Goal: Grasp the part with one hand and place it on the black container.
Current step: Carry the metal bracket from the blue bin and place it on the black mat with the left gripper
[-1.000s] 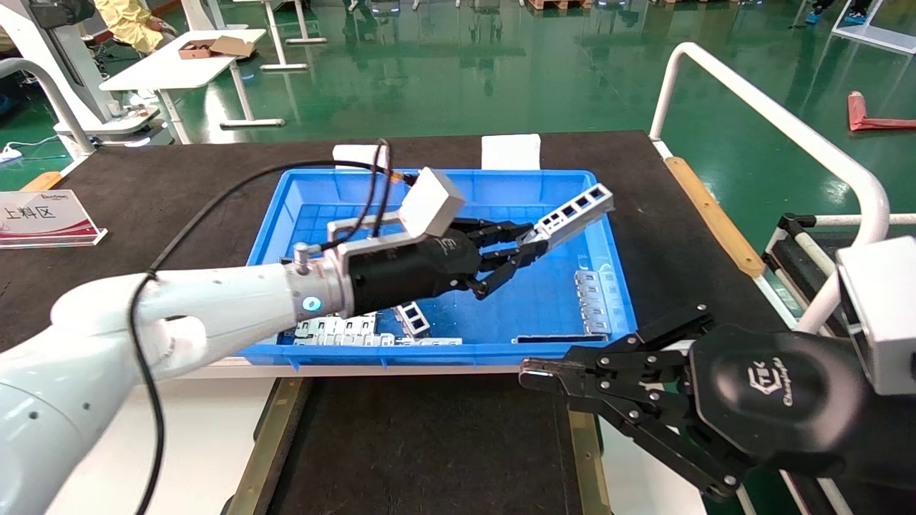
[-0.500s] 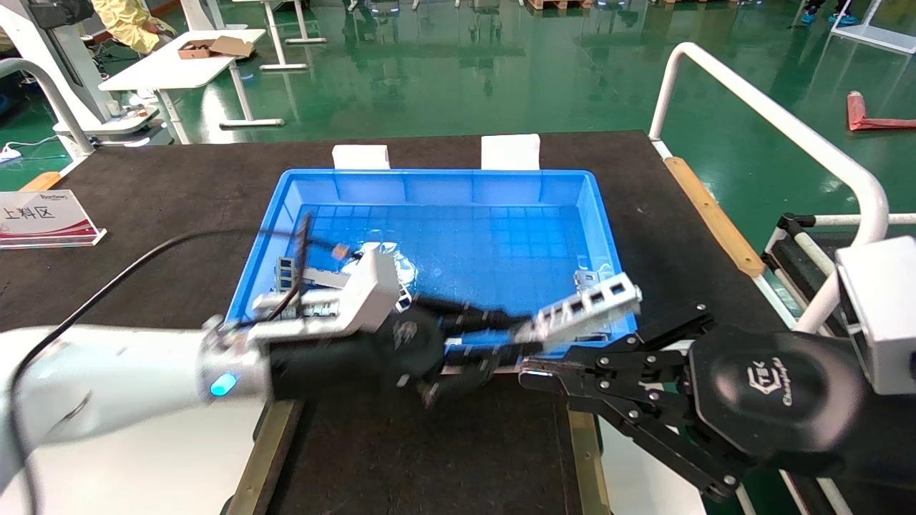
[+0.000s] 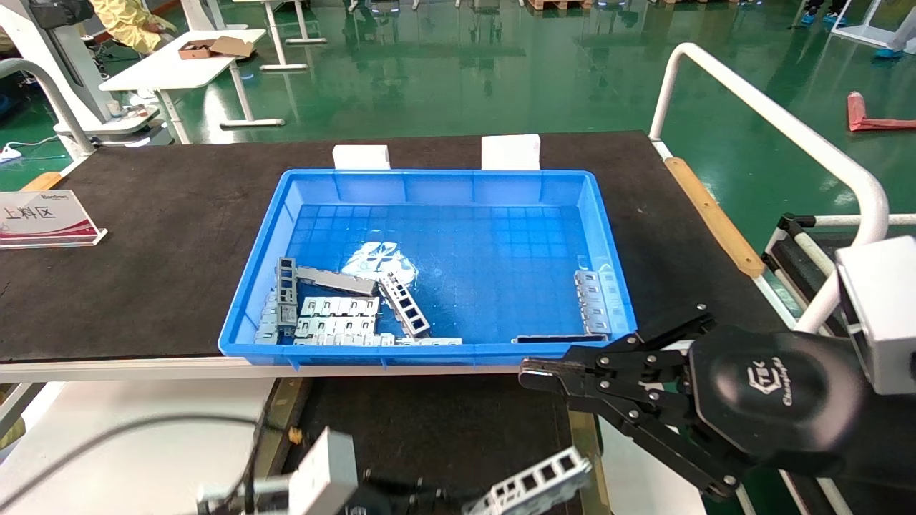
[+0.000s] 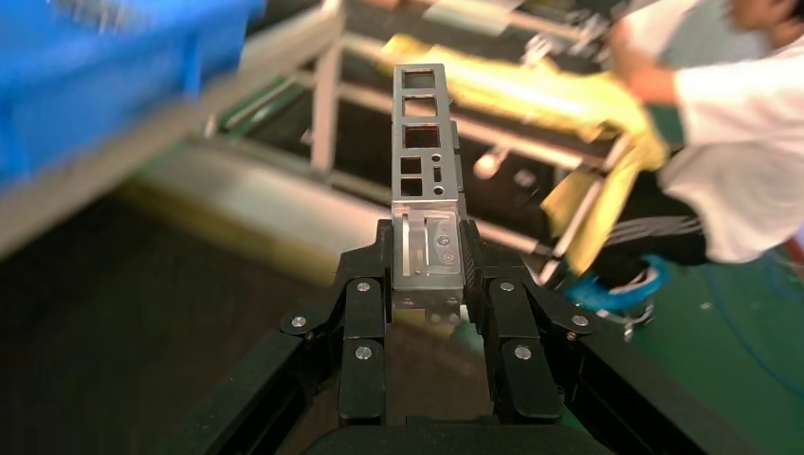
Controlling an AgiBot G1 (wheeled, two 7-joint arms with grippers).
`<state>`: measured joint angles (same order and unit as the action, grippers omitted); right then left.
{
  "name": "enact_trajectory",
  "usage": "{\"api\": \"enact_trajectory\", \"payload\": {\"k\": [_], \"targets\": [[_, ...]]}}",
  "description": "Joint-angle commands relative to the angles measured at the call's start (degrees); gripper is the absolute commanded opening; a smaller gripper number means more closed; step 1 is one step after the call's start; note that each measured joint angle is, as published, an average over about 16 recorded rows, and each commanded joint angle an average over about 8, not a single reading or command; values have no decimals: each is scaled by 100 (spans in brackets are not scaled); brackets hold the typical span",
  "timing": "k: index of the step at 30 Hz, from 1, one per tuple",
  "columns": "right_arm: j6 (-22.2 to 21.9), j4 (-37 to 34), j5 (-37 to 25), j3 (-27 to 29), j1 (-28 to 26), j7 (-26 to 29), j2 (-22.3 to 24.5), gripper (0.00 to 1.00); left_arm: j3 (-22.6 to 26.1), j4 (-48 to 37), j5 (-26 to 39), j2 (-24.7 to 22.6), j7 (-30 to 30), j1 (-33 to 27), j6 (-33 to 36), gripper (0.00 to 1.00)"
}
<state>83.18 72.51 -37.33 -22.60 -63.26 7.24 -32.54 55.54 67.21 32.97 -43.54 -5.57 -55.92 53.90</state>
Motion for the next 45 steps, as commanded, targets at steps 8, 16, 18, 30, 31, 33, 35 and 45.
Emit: {"api": "enact_trajectory", "payload": {"k": [8,16,18,30,31,33,35,45], "targets": [[0,0,0,0,0,0,0,0,128,509,5,15,234,848,-1599,0],[0,0,0,-1,0,0,0,0,157,339,-148,-414,519,1143,-2665,0],[0,0,0,-1,0,0,0,0,169,259,-200,-561,624,1179,-2945,0],[0,0,1,-1,0,-1,0,0,188,-239,-480,-1527,1134,1128,-4448,0],[0,0,1,-1,0,-1,0,0,178,-272,-504,-1600,1162,1119,-4551,0],[0,0,1,-1,0,-1,0,0,155,-330,-547,-1737,1209,1103,-4749,0],[0,0,1,-1,0,-1,0,0,133,-379,-591,-1863,1256,1093,-4940,0],[-1,0,1,-2,0,-1,1,0,62,-515,-773,-2335,1437,1095,-5729,0]]}}
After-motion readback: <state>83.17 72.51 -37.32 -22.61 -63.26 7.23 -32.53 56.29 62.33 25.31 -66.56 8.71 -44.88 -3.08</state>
